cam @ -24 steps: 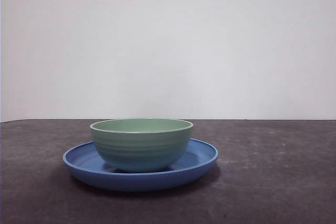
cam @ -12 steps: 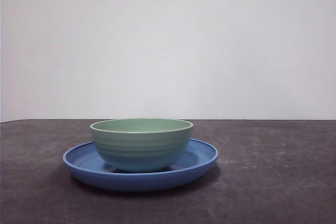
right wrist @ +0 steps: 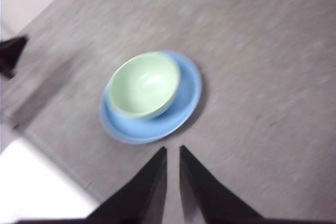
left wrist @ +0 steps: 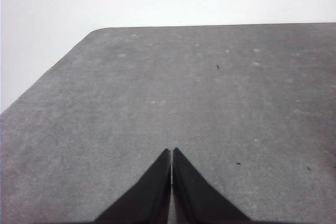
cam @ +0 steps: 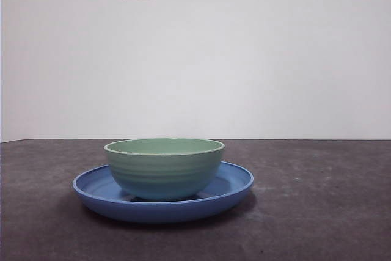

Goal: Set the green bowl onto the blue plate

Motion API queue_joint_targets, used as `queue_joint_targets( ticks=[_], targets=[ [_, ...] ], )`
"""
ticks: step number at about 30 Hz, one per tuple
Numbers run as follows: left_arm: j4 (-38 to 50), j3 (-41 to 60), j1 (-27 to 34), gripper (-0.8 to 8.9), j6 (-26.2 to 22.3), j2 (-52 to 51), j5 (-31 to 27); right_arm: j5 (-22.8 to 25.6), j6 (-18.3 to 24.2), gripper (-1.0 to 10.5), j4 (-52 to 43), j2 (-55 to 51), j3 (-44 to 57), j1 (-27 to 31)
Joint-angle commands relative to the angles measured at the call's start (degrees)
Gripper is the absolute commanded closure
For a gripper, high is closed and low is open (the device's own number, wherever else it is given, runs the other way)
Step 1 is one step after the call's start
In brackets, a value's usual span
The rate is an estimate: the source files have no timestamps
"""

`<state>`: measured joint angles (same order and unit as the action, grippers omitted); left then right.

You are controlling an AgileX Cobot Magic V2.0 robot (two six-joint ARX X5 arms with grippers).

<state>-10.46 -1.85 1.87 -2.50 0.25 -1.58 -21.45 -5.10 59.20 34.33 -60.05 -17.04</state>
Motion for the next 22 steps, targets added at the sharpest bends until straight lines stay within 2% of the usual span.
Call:
queue_joint_targets(
  ticks=[1, 6, 11, 17, 22],
  targets=[
    [-0.3, 1.2, 0.2, 8.07, -0.9, -0.1, -0.2, -0.1, 4.0, 9.1, -9.2, -3.6, 6.3, 4.9],
    [-0.3, 1.2, 0.2, 8.07, -0.9, -0.1, -0.2, 1.7, 7.0, 9.1, -31.0, -11.3, 21.4, 11.8],
    [-0.3, 1.2, 0.2, 8.07, -0.9, -0.1, -0.2, 7.3, 7.1, 9.1, -46.1, -19.1, 36.0, 16.5],
    [-0.3, 1.2, 0.2, 8.07, -0.9, -0.1, -0.2, 9.1, 7.3, 9.1, -53.7, -27.8, 50.8, 20.0],
    [-0.3, 1.2, 0.2, 8.07, -0.9, -0.1, -0.2, 14.5, 6.9, 9.1, -54.8, -31.8, 56.8, 21.0]
  ],
)
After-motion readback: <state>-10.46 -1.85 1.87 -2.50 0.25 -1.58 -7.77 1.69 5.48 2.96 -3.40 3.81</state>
